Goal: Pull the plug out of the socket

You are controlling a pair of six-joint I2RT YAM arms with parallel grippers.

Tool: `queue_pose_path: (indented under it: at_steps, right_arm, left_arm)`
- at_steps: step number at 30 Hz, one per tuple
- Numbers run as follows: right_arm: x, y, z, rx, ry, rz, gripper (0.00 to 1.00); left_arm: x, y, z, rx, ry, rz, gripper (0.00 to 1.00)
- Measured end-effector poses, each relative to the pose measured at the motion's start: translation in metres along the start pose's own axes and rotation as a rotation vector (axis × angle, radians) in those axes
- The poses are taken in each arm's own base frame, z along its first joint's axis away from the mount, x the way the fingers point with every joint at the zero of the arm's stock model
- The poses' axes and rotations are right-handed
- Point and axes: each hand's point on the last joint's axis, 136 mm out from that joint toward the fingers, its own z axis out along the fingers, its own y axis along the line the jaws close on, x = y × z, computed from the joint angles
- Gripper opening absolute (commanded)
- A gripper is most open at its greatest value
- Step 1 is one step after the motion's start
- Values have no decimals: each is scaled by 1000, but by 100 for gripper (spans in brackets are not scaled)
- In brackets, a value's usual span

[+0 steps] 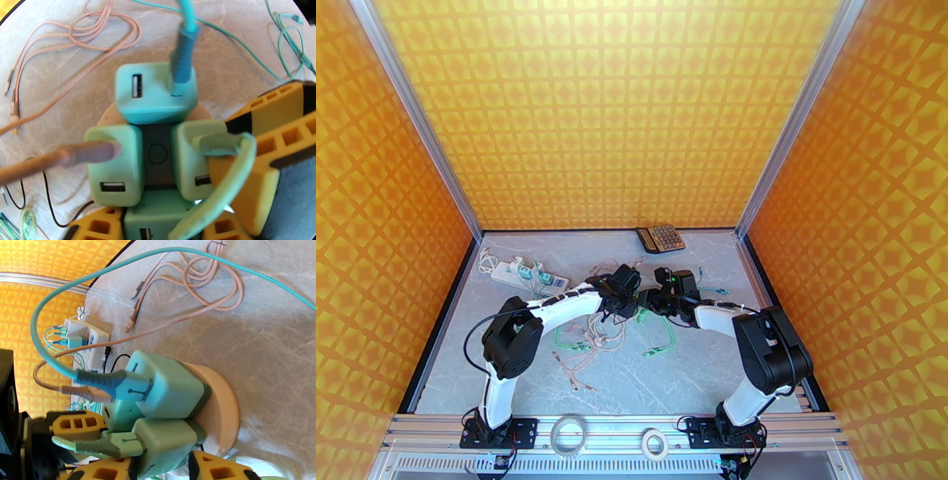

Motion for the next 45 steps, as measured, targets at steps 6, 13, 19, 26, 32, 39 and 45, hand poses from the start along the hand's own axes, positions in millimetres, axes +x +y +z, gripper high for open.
queue_pose_path:
  at_steps: [6, 13, 19, 26, 32, 39, 45]
  right_arm:
    - [0, 0, 1, 0, 1, 0, 39]
    - [-1, 0, 0, -2, 2, 1, 39]
    - [-1, 0, 0, -5, 2, 2, 39]
    - [-1, 0, 1, 1, 2, -3, 39]
    - [-1, 0, 1, 1, 2, -7, 39]
    - [-1, 0, 1, 1, 2, -10, 39]
    - [-2, 0, 1, 3, -1, -11, 40]
  left_arm:
    - [0, -3, -1, -42, -13, 32, 14]
    - [1, -11, -4, -159, -47, 105, 11]
    - [0, -12, -5, -194, -63, 112, 9]
    - [0, -4, -8, -93, -54, 23, 8]
    - [-11, 2, -27, -22, -77, -32, 8]
    - [-7, 5, -33, -15, -57, -35, 10]
    - [-3, 9, -60, -15, -75, -34, 12]
